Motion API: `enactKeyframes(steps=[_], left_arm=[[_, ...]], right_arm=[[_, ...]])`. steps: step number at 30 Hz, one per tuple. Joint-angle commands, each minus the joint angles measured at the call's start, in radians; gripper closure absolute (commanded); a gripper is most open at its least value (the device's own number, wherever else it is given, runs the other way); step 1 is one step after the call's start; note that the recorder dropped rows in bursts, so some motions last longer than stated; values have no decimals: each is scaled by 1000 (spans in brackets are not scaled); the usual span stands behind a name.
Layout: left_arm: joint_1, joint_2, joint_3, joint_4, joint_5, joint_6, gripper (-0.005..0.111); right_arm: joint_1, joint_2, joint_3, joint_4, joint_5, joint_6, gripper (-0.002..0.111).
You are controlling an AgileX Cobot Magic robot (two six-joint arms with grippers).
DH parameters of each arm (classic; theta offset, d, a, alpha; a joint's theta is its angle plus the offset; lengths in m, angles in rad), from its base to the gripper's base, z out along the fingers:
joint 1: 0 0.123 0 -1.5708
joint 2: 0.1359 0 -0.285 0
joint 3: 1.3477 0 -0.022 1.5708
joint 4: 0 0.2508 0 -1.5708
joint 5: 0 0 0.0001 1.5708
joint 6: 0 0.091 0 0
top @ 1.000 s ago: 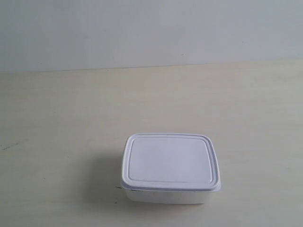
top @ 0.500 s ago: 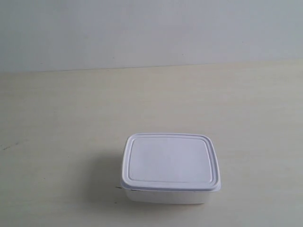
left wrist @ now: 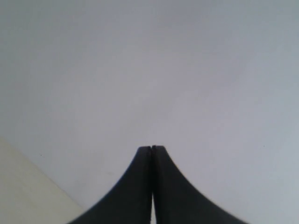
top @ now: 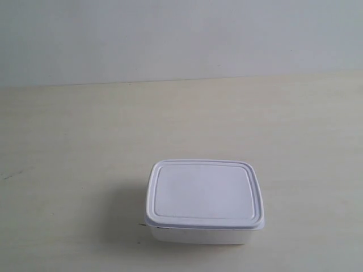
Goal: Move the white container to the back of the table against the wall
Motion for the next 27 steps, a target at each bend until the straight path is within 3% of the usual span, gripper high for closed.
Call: enactKeyframes(steps=[1, 10, 12, 19, 27], left_arm=[[0, 5, -1, 2, -13, -52, 107], [0, 5, -1, 20, -74, -86, 107], [0, 5, -1, 110, -61, -154, 107], [0, 21, -1, 648, -141, -566, 107], [0, 211, -28, 851, -448, -662, 107]], right_arm=[[85, -6, -7, -14, -26, -53, 108], [196, -6, -7, -14, -26, -78, 108], [212, -6, -7, -19, -26, -84, 108], [253, -6, -7, -19, -24, -104, 108], [374, -6, -39, -17, 2, -128, 108]])
